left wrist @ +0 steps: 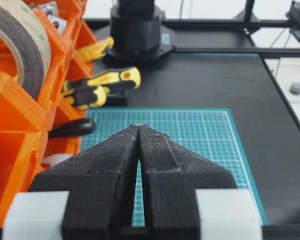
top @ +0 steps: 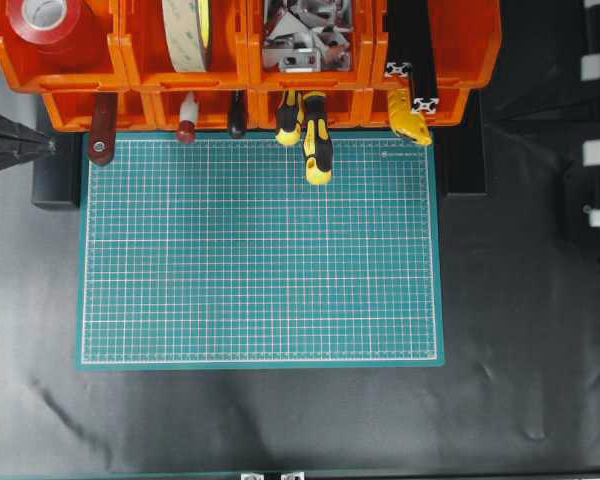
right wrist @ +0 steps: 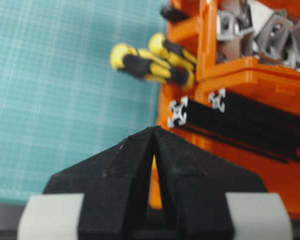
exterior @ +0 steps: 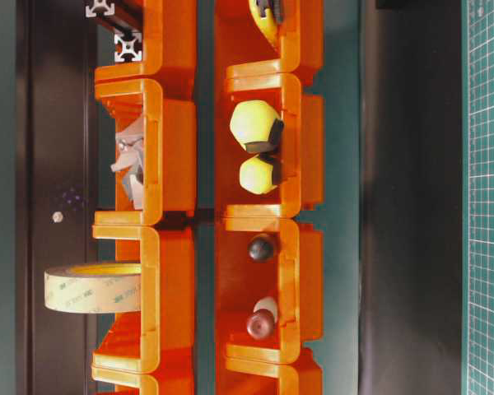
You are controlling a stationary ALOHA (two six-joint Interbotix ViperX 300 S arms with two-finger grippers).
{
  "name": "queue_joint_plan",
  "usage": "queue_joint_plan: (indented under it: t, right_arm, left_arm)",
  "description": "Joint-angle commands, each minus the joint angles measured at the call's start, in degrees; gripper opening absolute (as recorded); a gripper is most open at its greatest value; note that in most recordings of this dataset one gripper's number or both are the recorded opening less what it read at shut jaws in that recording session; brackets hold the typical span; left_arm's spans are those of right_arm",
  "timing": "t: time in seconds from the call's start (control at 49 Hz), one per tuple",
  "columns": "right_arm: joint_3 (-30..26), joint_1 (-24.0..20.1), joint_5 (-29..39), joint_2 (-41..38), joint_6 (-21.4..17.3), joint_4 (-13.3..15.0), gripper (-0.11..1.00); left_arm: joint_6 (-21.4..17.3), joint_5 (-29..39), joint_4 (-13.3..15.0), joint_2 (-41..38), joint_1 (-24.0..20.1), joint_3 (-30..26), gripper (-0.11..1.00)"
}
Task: Pick frame from container rack with right arm.
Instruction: 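Move the right gripper toward the black extrusion bar in the orange rack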
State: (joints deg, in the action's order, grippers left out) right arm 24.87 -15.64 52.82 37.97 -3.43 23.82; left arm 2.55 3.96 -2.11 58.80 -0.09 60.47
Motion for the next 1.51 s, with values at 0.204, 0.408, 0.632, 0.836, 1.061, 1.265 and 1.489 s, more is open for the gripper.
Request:
queue_joint_plan:
  t: [0.204, 0.408, 0.632, 0.836, 1.061, 1.265, 1.489]
  right_arm:
    - [-3.2, -12.0, 17.1, -9.4, -9.1, 20.3, 0.01]
    - [-0.2, -18.4, 21.3, -12.7, -16.8, 35.7, 0.01]
    - [1.4, -19.7, 21.5, -14.2, -17.3, 38.0, 0.01]
    - [2.5, -19.7, 21.3, -14.9, -17.3, 38.0, 0.18]
    - [3.3, -19.7, 21.9, -16.2, -19.2, 38.3, 0.76]
    - [5.4, -17.8, 19.4, -18.5, -20.9, 38.5, 0.83]
    - [5.6, -14.3, 18.5, -20.4, -23.3, 42.8, 0.84]
  left_arm:
    - [0.2, 0.6, -0.2, 0.2, -1.3, -1.7, 0.00]
    - [0.3, 0.7, -0.2, 0.2, -1.2, -1.7, 0.00]
    - [0.3, 0.7, -0.2, 0.3, -1.2, -1.7, 0.00]
    - [0.3, 0.7, -0.2, 0.3, -1.2, -1.6, 0.00]
    - [0.3, 0.7, -0.2, 0.3, -1.3, -1.2, 0.00]
    - [0.3, 0.7, -0.2, 0.3, -1.3, -1.1, 0.00]
    - [0.9, 0.7, -0.2, 0.3, -1.2, -1.0, 0.00]
